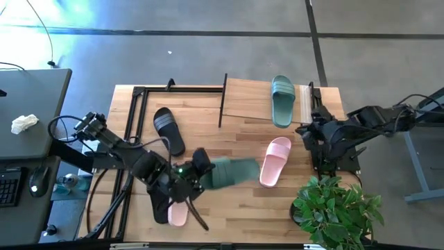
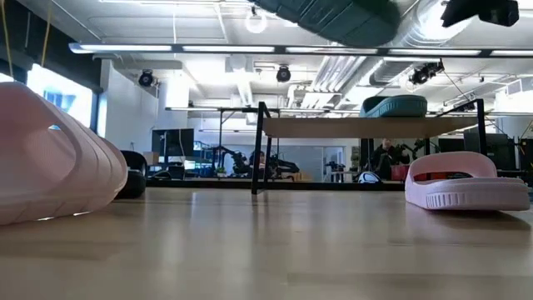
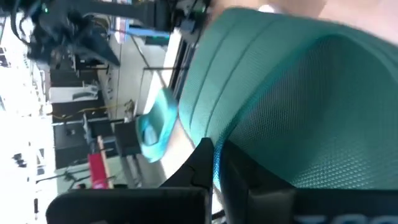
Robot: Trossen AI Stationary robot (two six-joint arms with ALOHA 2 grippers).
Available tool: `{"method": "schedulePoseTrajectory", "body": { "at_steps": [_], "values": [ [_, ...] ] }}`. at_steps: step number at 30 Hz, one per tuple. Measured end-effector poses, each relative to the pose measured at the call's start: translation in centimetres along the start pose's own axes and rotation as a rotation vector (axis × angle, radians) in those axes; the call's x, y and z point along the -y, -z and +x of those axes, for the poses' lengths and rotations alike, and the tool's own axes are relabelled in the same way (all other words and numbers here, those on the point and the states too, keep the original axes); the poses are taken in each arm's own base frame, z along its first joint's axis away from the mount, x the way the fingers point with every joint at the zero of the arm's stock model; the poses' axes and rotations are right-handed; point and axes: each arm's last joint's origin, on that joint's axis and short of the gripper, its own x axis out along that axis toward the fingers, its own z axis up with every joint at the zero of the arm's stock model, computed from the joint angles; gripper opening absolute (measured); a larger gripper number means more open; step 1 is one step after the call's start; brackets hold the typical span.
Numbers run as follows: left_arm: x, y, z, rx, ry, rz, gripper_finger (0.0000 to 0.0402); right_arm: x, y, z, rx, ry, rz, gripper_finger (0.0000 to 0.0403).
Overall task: Pick and place slides into the shelf
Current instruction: Put the blue slides on the shelf
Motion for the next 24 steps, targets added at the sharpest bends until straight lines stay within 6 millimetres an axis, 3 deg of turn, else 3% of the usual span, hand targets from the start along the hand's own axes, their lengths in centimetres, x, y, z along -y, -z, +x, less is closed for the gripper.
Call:
{"method": "schedulePoseTrajectory", "body": {
  "at_steps": [6,13,17,24],
  "values": [
    [-2.1,1.6,0.8,-0.060,-0.003,0.090,0.0000,0.0,0.2,-1.2,-0.006,-0.123,0.046,0.0044],
    [-3.2,3.4,2.3,-0.094,0.027,0.129,0.0000,-1.2,0.5,-1.2,-0.074,-0.266,0.109,0.0044],
    [-3.7,4.1,2.2,-0.070,0.042,0.132,0.0000,-1.9,1.4,0.1,-0.095,-0.392,0.136,0.0044],
    [-5.1,5.5,0.0,-0.020,0.000,0.138,0.0000,-2.1,4.4,4.8,-0.070,-0.588,0.221,0.0044]
  ]
}}
